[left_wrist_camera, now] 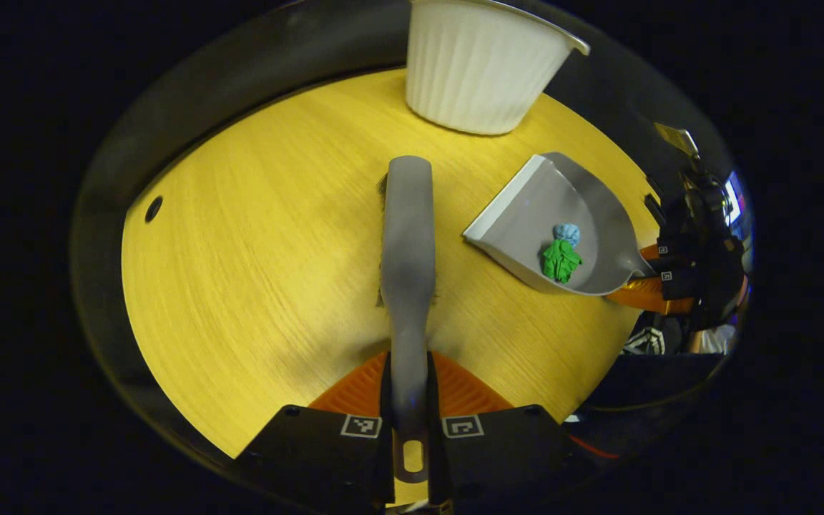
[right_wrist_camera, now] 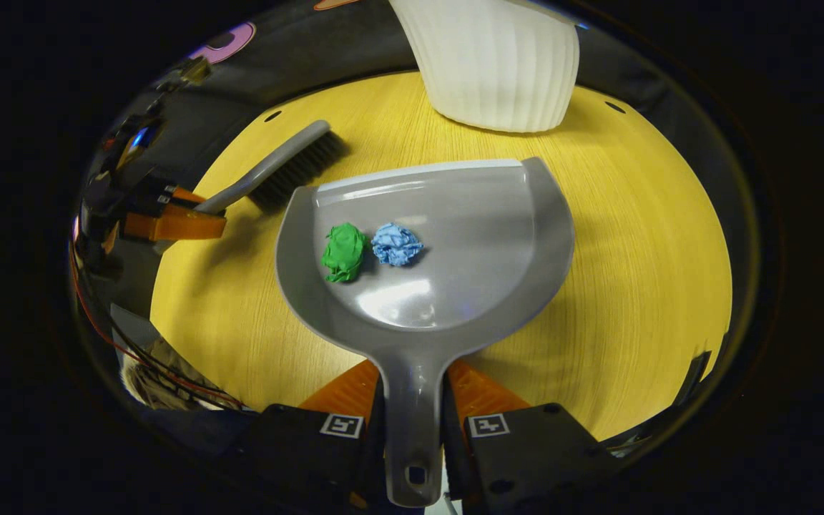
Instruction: Pick up the small broom and dustpan from the desktop, sweep the trash into the dustpan with the broom, and then empty the trash into the garbage bin.
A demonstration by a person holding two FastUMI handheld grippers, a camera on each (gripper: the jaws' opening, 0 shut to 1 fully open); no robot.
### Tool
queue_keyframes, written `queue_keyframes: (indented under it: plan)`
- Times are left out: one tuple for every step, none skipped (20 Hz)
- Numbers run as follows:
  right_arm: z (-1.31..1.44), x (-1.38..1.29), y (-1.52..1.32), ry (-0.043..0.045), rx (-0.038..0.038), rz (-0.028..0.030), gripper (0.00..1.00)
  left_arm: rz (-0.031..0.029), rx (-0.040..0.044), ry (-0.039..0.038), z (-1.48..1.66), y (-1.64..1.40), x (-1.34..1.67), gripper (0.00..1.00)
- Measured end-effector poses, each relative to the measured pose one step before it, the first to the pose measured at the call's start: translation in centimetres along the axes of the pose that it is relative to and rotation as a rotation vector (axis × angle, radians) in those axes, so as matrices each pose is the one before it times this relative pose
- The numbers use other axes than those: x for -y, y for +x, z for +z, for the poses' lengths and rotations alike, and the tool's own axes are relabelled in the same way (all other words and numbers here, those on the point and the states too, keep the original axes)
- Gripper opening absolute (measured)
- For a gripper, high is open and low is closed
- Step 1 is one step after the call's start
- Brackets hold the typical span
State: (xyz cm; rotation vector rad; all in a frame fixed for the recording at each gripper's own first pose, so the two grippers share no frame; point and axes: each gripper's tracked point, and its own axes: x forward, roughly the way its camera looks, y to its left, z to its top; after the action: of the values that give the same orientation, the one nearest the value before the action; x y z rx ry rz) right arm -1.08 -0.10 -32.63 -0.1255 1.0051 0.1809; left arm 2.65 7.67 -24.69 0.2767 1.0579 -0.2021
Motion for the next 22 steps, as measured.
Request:
queue_keyframes:
  plan:
    - [0.111, 0.001, 0.065, 0.00392, 0.00411, 0.00757, 0.39, 0.00900, -0.00210, -0.04141, -0.736, -0.297, 0.011, 0.16]
    - [0.050, -0.191, -0.522, 0.00426, 0.00506, 0.00771, 0.36, 0.01199, -0.00101, -0.04077, -0.790, -0.263, 0.080, 0.16]
    - [0.474, -0.026, -0.260, 0.00849, 0.01037, 0.00769, 0.39, 0.01082, -0.00071, -0.03492, -0.839, -0.079, 0.356, 0.16]
    - [0.345, 0.009, -0.147, 0.00611, 0.00871, 0.00732, 0.35, 0.01017, 0.00088, -0.02985, -0.655, -0.080, 0.236, 0.17]
    - [0.302, 0.078, -0.203, 0.00122, 0.00875, 0.00489, 0.37, 0.00903, 0.00101, -0.02549, -0.616, -0.211, 0.132, 0.17]
    - [-0.063, 0.033, -0.161, 0.00074, 0.00739, 0.00416, 0.37, 0.00827, -0.00101, -0.02249, -0.511, -0.186, 0.108, 0.17]
    - [0.144, 0.094, -0.249, 0.00028, 0.01116, 0.00019, 0.34, 0.00764, -0.00282, -0.02127, -0.603, -0.418, 0.011, 0.17]
    - [0.212, 0.093, -0.174, -0.00455, 0.01055, -0.00007, 0.36, 0.00684, -0.00020, -0.01967, -0.484, -0.422, 0.115, 0.17]
    - [0.045, -0.035, -0.027, -0.00635, 0.01079, -0.00183, 0.36, 0.00339, -0.00017, -0.02028, -0.665, -0.153, 0.103, 0.17]
    - [0.096, 0.095, -0.177, -0.00616, 0.01231, -0.00204, 0.35, 0.00009, -0.00095, -0.02091, -0.417, -0.129, 0.198, 0.17]
    - [0.281, 0.141, -0.172, -0.00452, 0.01858, -0.00488, 0.35, -0.00012, -0.00074, -0.01753, -0.435, -0.136, 0.125, 0.17]
    - [-0.056, -0.083, 0.068, -0.00690, 0.00629, -0.00780, 0.33, 0.00078, -0.00128, -0.01563, -0.403, -0.099, 0.102, 0.17]
    - [0.046, -0.092, 0.145, -0.00587, 0.01040, -0.00422, 0.33, 0.00000, 0.00049, -0.01388, -0.512, 0.082, -0.002, 0.17]
    - [-0.129, -0.201, 0.140, -0.00473, 0.00907, 0.00035, 0.34, -0.00084, -0.00198, -0.01223, -0.330, -0.102, -0.034, 0.17]
    - [0.034, 0.019, -0.135, -0.00531, 0.00932, 0.00509, 0.33, -0.00043, -0.00384, -0.00722, -0.242, 0.008, -0.112, 0.17]
    - [0.220, 0.022, -0.329, -0.00791, 0.00993, 0.00686, 0.33, 0.00114, -0.00218, -0.00248, -0.145, 0.058, -0.189, 0.16]
    - [0.384, 0.038, -0.734, -0.00691, 0.00880, 0.00478, 0.29, 0.00314, -0.00202, 0.00128, -0.139, 0.121, -0.486, 0.16]
    - [0.365, -0.116, -0.932, -0.00585, 0.00081, 0.00777, 0.33, 0.00366, -0.00243, 0.00171, 0.025, 0.222, -0.499, 0.16]
    - [0.090, -0.147, -1.264, 0.00238, -0.00004, 0.00971, 0.33, 0.00274, -0.00289, 0.00178, 0.181, 0.221, -0.637, 0.16]
    - [0.258, -0.235, -1.567, 0.01755, 0.00394, 0.01383, 0.33, 0.00030, 0.00039, -0.00036, 0.343, 0.263, -0.570, 0.16]
    - [0.469, -0.317, -1.765, 0.02952, 0.01283, 0.01862, 0.33, -0.00210, -0.00167, -0.00144, 0.257, 0.371, -0.370, 0.17]
    - [0.602, 0.103, -1.869, 0.02310, 0.01659, 0.01725, 0.33, -0.00178, -0.00049, 0.00037, 0.163, 0.332, -0.373, 0.17]
